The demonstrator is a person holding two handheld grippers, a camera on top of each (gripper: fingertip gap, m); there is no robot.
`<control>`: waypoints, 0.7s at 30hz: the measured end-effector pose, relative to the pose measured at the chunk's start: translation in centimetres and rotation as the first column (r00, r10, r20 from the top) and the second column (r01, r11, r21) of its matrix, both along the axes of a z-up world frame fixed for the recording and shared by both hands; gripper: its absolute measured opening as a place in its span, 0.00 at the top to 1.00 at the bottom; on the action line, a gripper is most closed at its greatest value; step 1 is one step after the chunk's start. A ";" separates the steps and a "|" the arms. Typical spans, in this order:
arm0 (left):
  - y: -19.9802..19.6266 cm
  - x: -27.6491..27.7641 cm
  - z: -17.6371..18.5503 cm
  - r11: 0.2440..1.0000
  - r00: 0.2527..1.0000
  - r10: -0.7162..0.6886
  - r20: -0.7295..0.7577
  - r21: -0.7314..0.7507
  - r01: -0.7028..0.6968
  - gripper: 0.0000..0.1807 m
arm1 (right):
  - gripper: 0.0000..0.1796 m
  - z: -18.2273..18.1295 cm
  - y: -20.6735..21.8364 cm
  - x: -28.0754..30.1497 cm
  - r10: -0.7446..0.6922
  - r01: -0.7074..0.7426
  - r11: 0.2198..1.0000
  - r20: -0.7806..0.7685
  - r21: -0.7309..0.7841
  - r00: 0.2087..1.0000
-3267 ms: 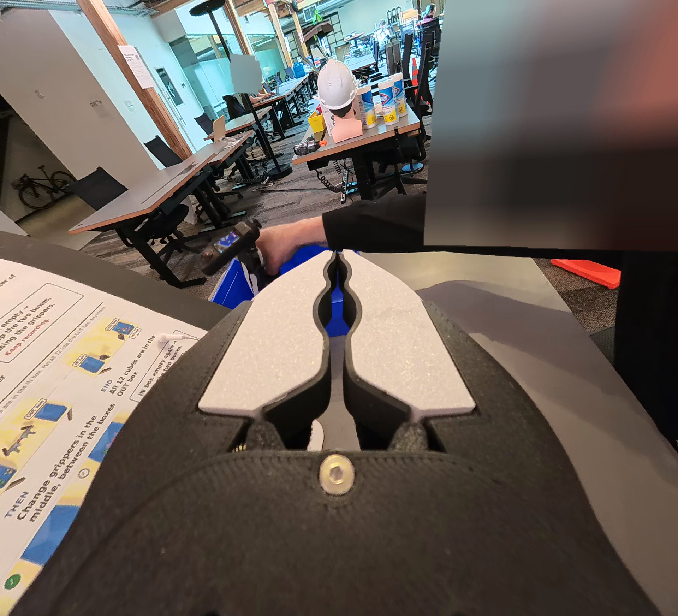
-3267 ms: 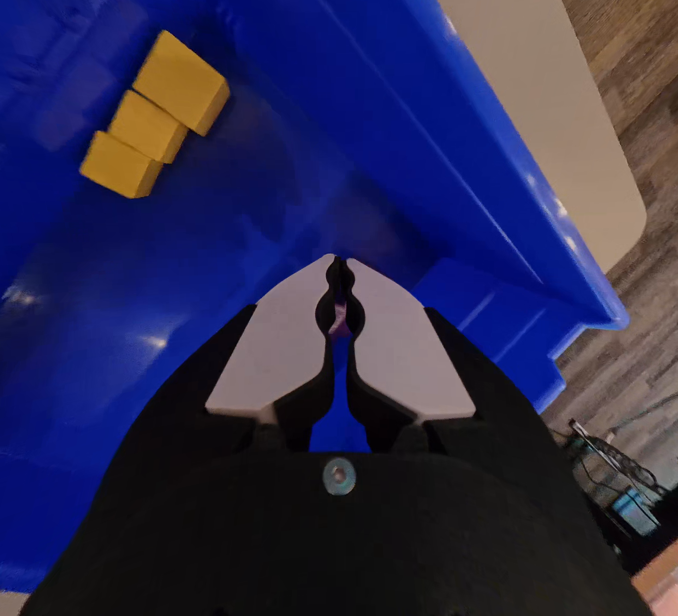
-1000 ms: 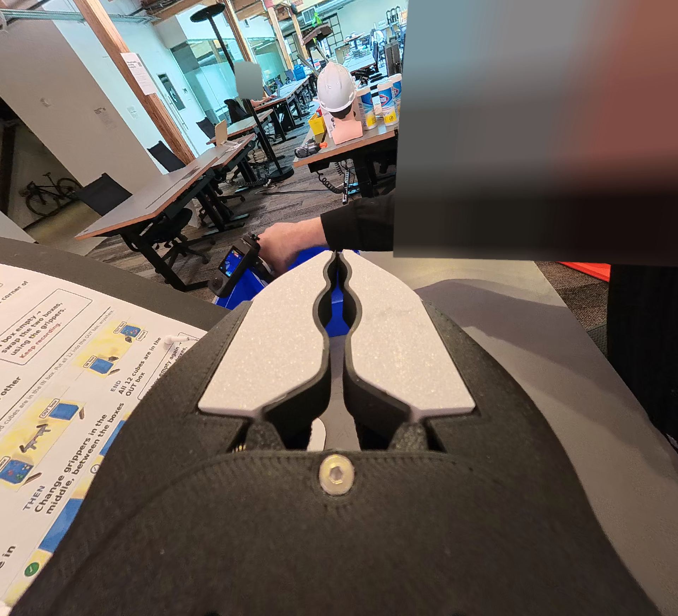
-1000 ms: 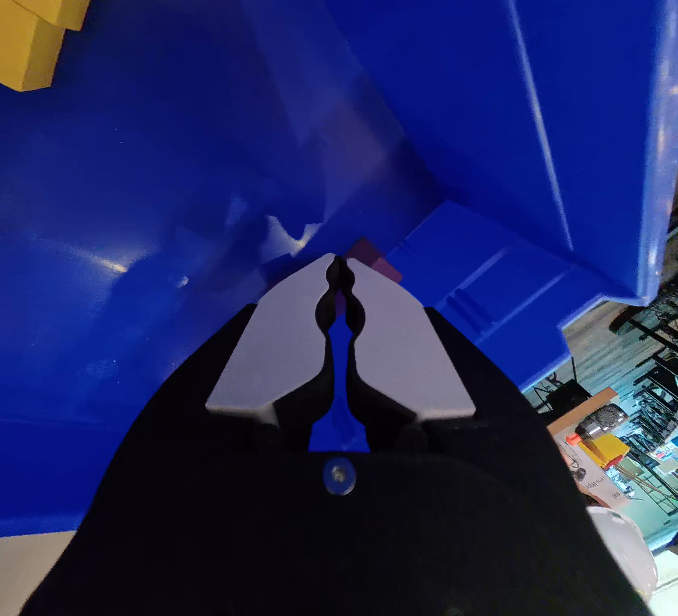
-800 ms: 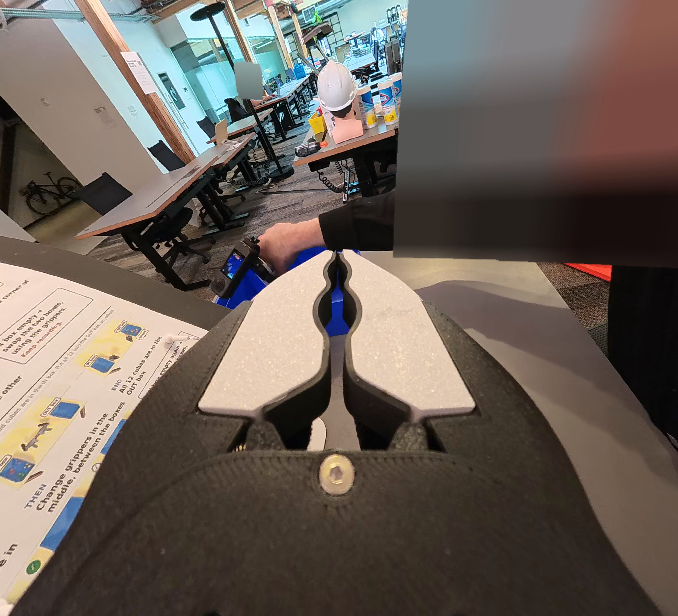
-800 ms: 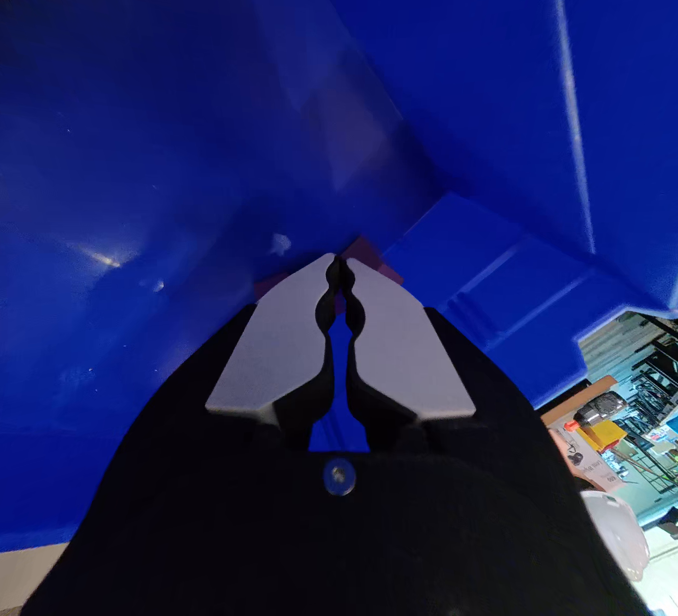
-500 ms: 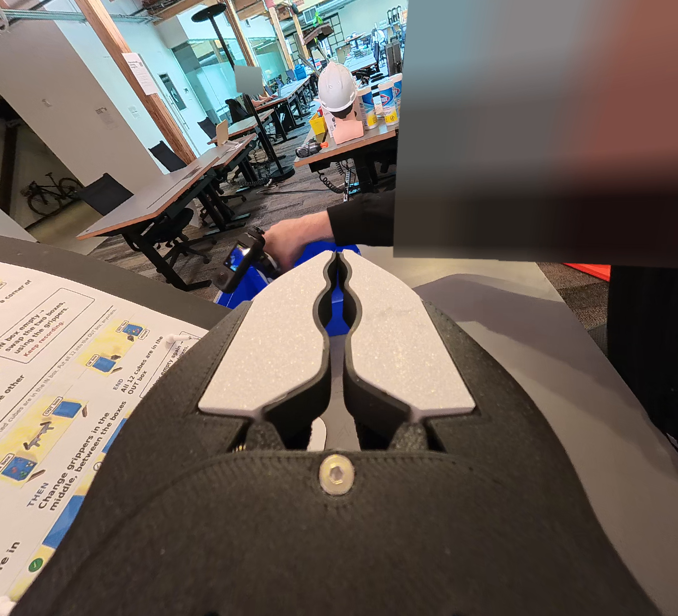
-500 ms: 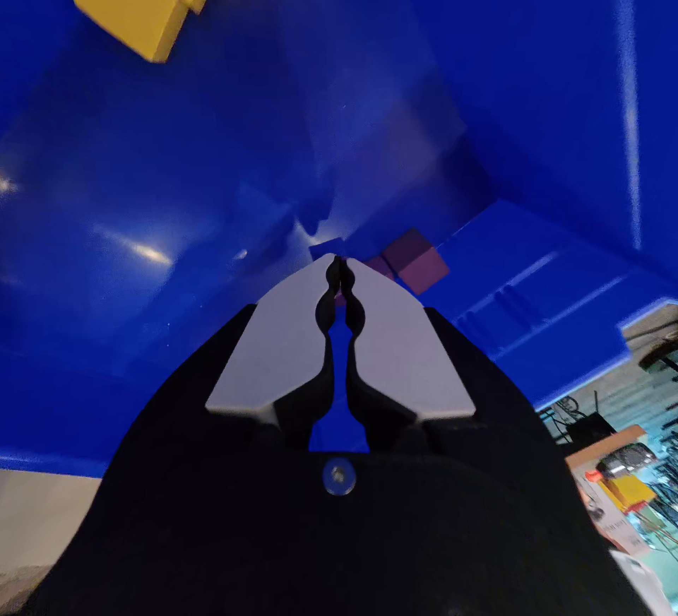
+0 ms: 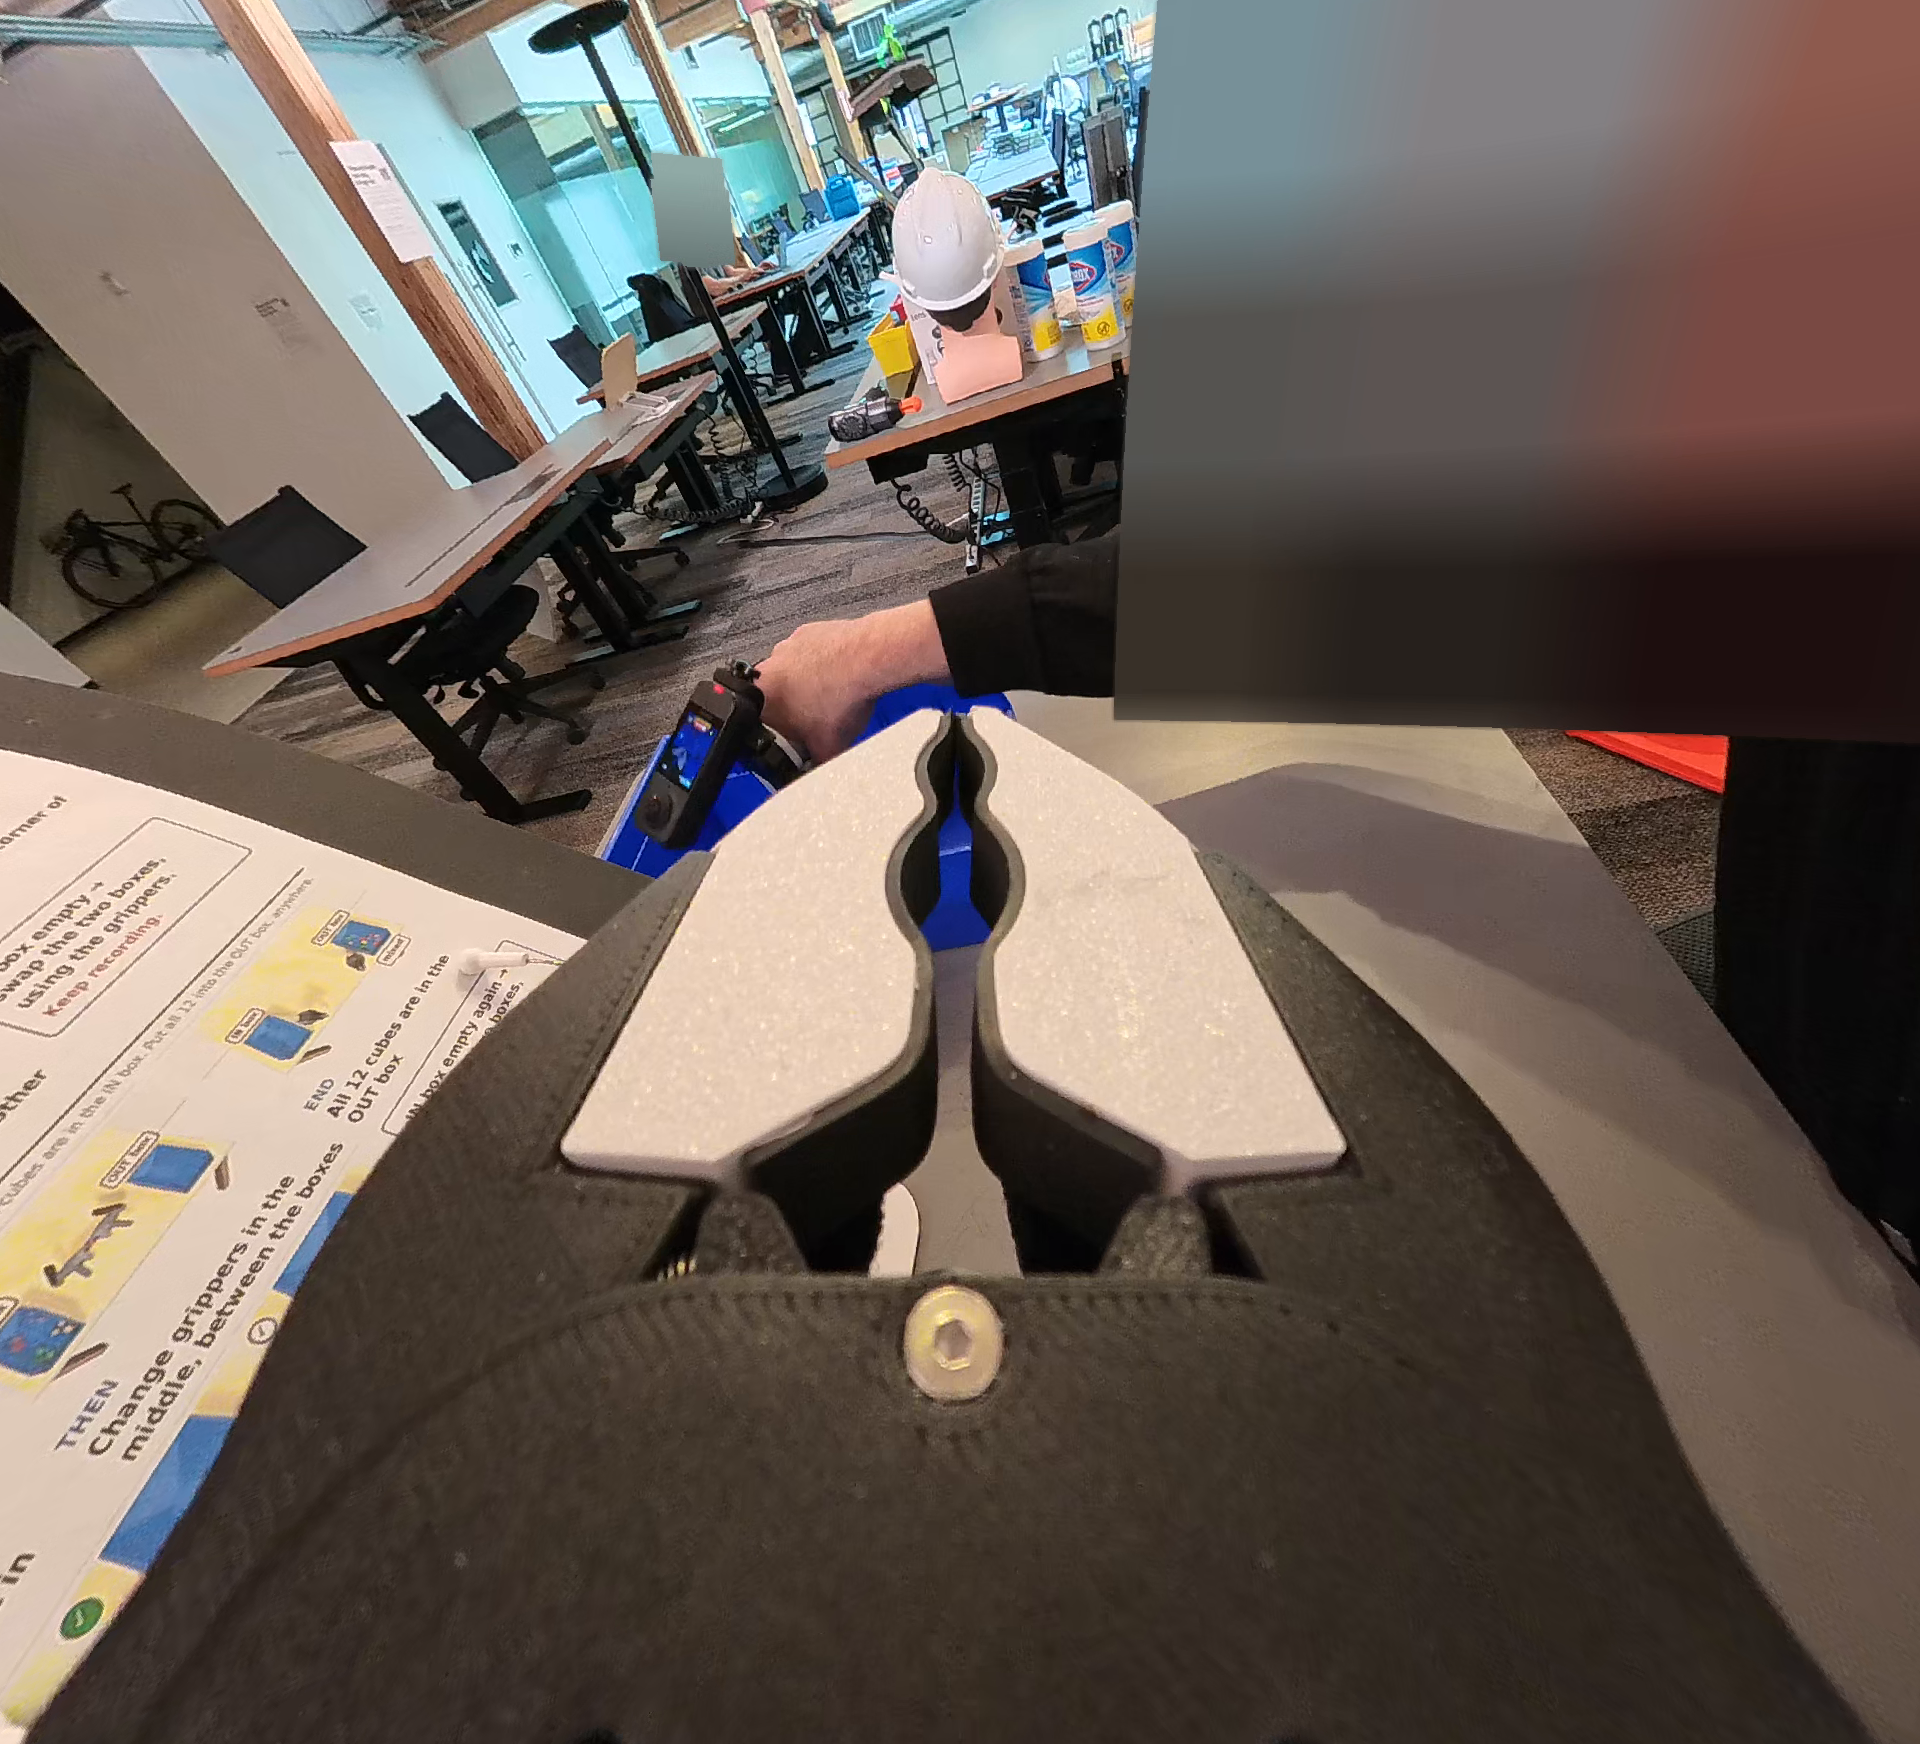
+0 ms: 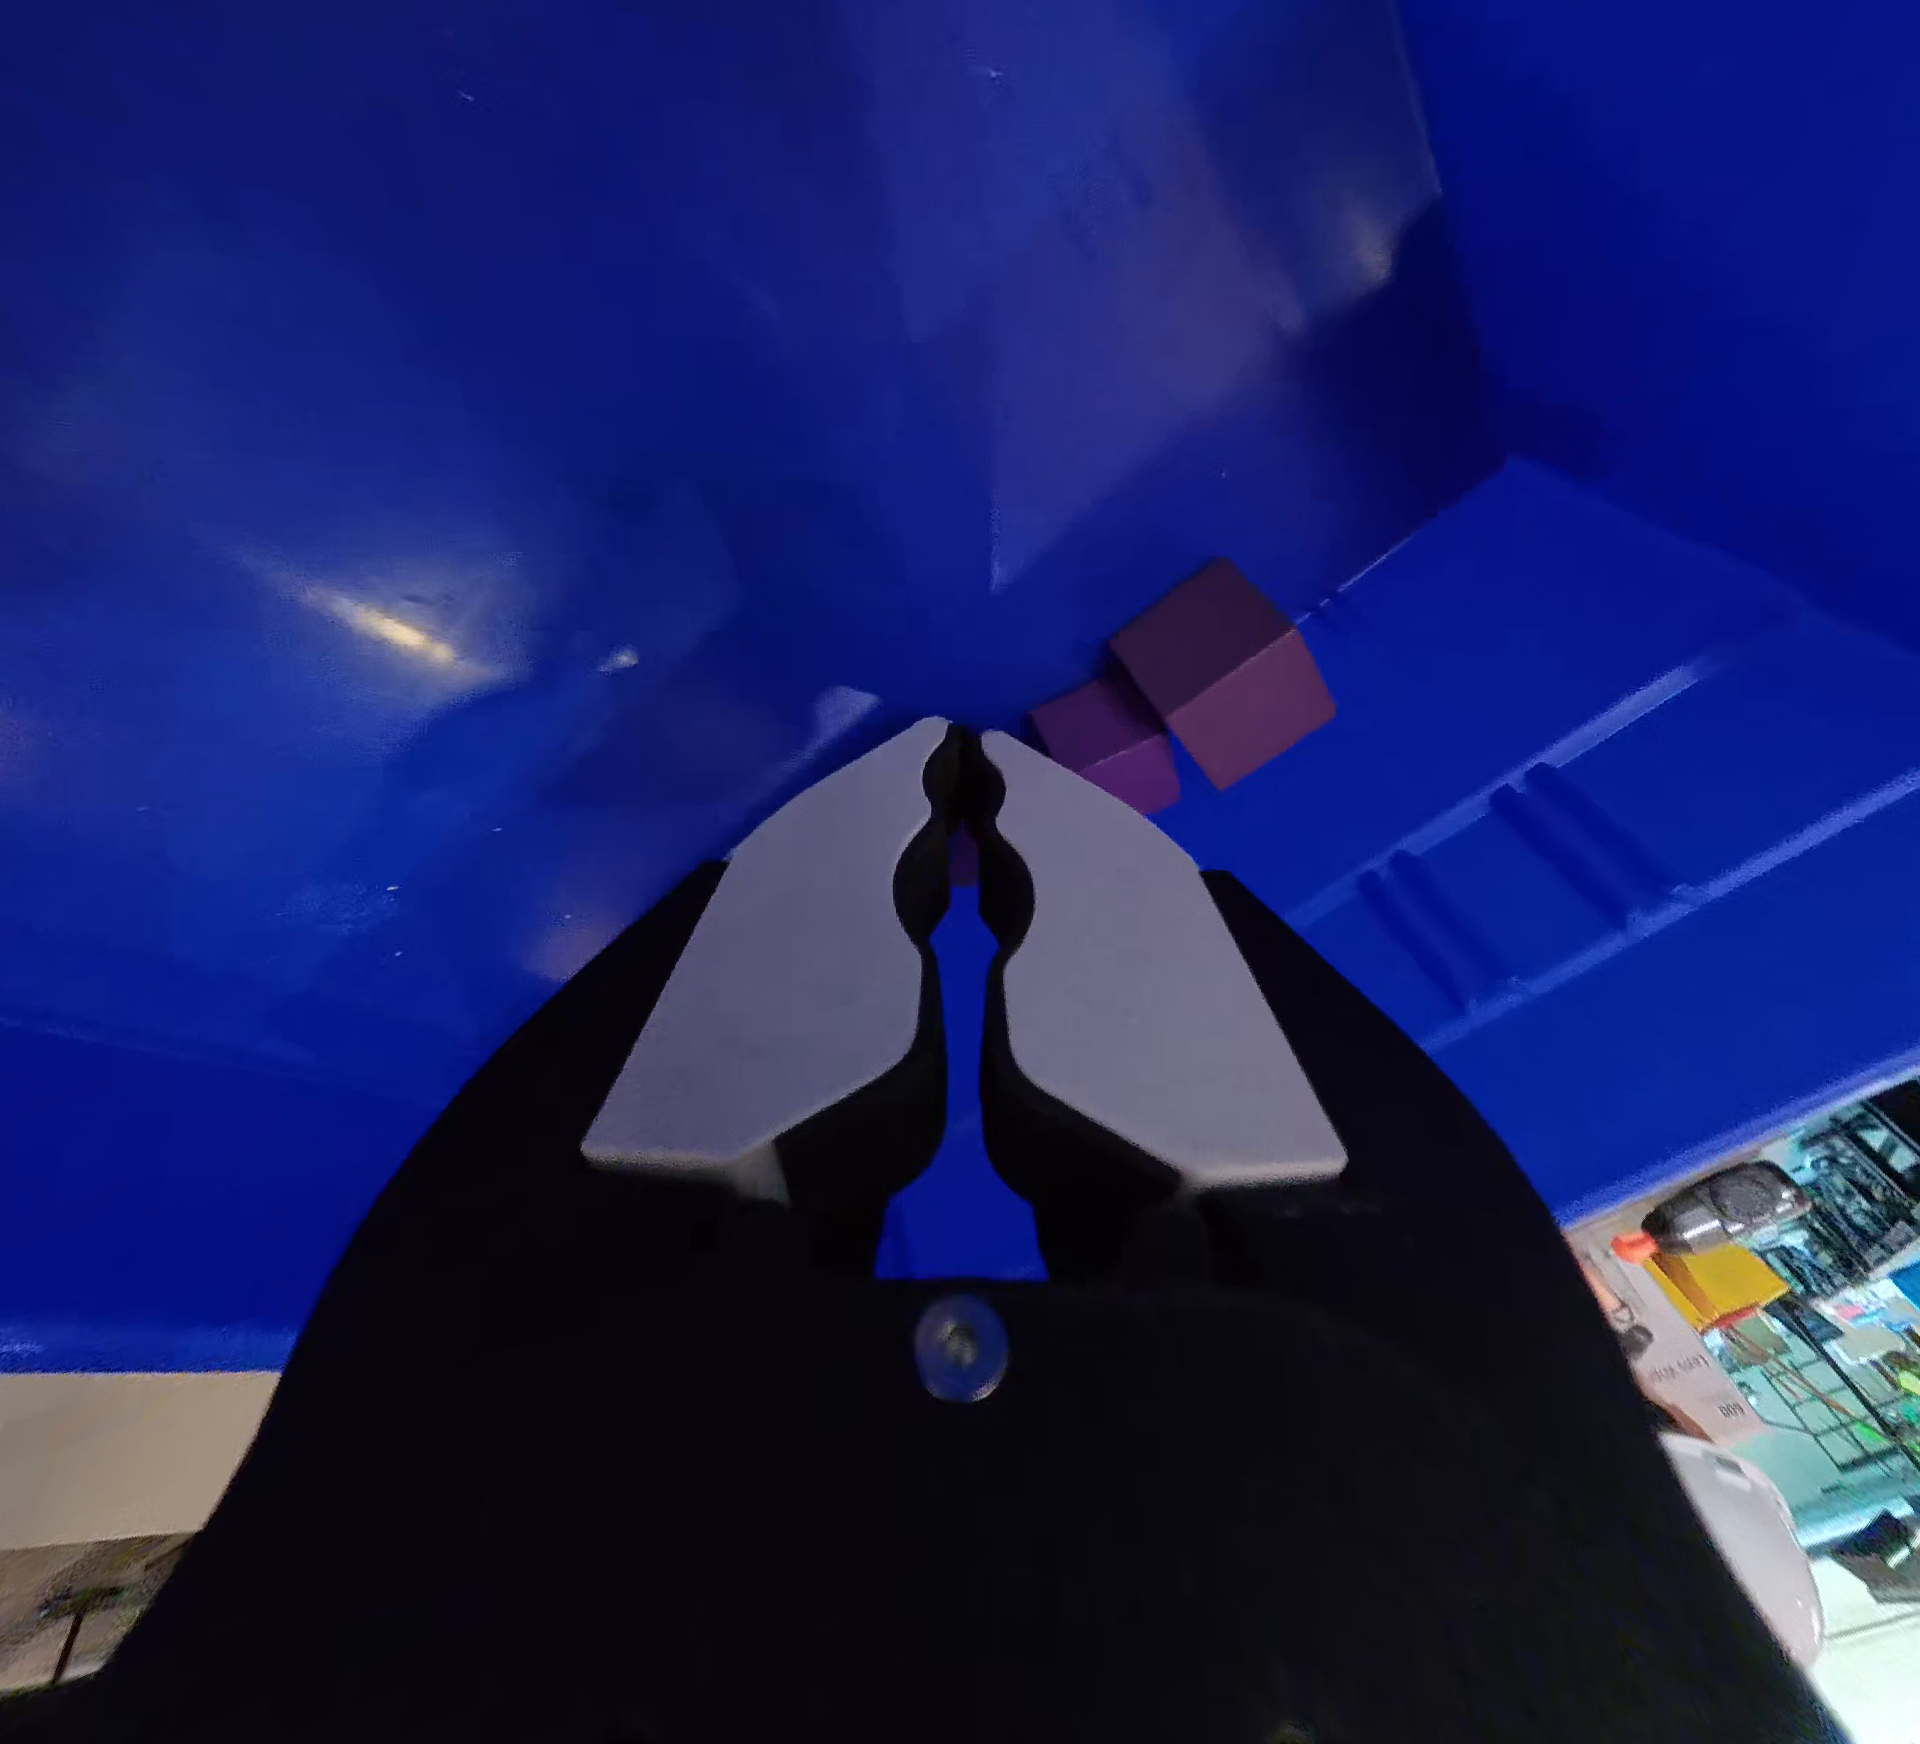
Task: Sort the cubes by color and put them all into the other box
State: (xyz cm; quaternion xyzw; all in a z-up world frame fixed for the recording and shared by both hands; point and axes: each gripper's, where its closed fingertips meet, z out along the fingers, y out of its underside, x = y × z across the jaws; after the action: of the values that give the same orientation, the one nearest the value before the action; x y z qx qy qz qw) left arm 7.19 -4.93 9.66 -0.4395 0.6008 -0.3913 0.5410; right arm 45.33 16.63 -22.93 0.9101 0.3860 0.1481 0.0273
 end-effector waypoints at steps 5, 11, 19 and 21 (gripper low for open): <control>-0.1 0.2 -0.1 1.000 1.000 -0.003 -0.003 0.000 0.003 1.00 | 1.00 0.5 1.0 0.1 0.002 -0.002 0.998 0.006 0.058 1.000; -0.2 0.2 0.0 1.000 1.000 -0.005 -0.004 0.002 0.005 1.00 | 1.00 0.1 1.2 1.3 -0.014 0.011 0.998 0.055 0.054 0.998; -0.1 0.2 0.0 1.000 1.000 -0.003 -0.006 0.002 0.003 1.00 | 1.00 1.4 -0.3 -0.5 0.023 -0.022 0.999 -0.020 0.040 1.000; -0.1 0.2 0.0 1.000 1.000 -0.005 -0.005 0.002 0.005 1.00 | 1.00 1.0 -1.0 -0.7 0.025 -0.025 1.000 -0.035 0.008 0.999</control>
State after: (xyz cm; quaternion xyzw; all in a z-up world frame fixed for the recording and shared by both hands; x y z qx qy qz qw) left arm 7.43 -5.06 9.65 -0.4386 0.6035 -0.3910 0.5391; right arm 44.60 15.61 -21.94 0.9078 0.3973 0.1336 0.0153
